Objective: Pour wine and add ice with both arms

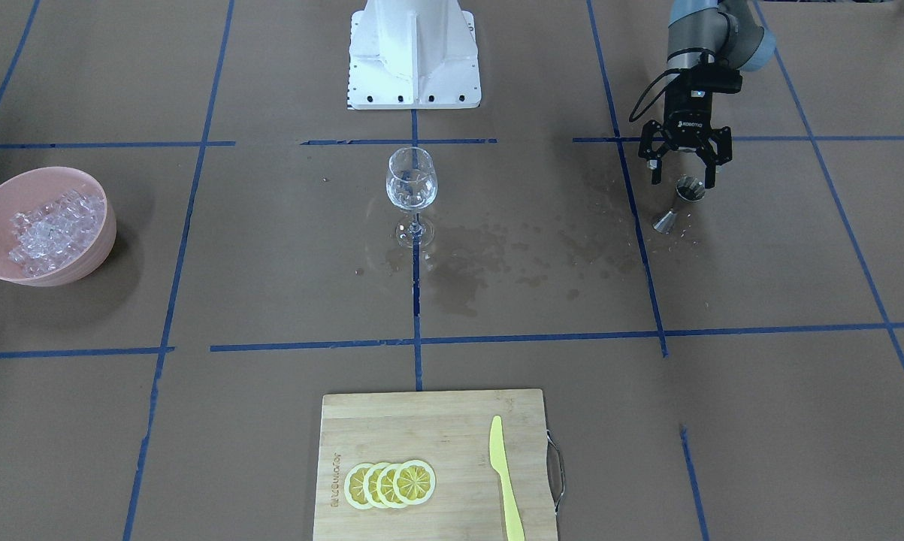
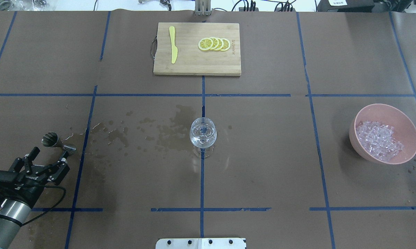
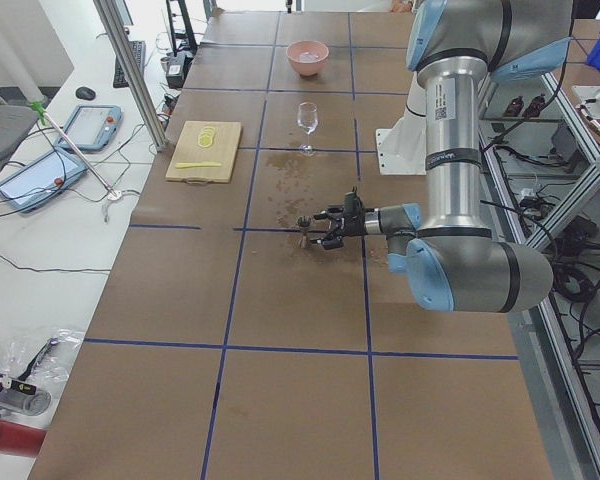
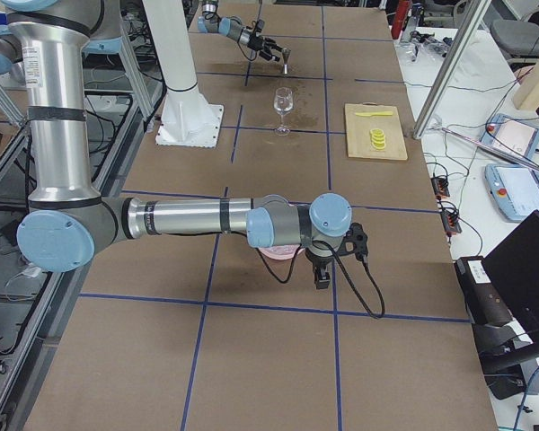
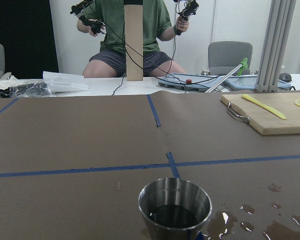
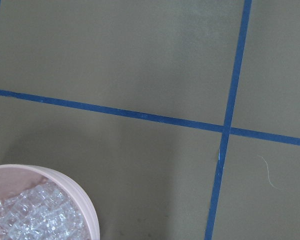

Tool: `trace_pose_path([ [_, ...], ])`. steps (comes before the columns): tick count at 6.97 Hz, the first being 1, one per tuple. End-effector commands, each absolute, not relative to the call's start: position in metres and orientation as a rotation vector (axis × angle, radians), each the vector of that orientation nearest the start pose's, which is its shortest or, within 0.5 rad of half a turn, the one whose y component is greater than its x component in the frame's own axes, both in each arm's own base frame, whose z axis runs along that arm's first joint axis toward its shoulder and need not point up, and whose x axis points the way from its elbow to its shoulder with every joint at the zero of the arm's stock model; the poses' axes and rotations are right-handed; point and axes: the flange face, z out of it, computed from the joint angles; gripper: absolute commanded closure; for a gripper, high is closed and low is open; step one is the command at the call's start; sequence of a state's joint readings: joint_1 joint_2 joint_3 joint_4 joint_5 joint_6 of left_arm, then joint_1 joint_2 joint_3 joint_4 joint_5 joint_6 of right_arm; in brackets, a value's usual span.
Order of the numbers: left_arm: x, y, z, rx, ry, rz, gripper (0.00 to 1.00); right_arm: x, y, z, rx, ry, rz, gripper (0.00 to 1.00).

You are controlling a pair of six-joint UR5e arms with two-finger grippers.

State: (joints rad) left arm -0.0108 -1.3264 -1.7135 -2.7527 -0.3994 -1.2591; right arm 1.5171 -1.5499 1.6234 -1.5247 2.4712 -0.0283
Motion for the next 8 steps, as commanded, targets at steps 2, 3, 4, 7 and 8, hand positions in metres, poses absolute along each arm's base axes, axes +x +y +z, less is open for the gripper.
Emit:
trace_pose_path([
  [2,0.390,-0.229,0.556,1.176,0.748,-0.372,0.01,0.028,-0.510,0.607,0.103,-0.901,-0.131,0.00],
  [3,0.398,-0.229,0.562,1.176,0.741,-0.366,0.02,0.028,-0.512,0.604,0.107,-0.901,-0.133,0.00],
  [4,0.399,-0.232,0.561,1.178,0.741,-0.372,0.02,0.029,-0.512,0.603,0.112,-0.901,-0.134,0.00],
  [7,0.384,-0.254,0.563,1.201,0.706,-0.417,0.02,0.028,-0.515,0.600,0.115,-0.901,-0.135,0.00],
  [8,0.383,-0.254,0.564,1.201,0.703,-0.416,0.02,0.028,-0.515,0.600,0.115,-0.901,-0.135,0.00],
])
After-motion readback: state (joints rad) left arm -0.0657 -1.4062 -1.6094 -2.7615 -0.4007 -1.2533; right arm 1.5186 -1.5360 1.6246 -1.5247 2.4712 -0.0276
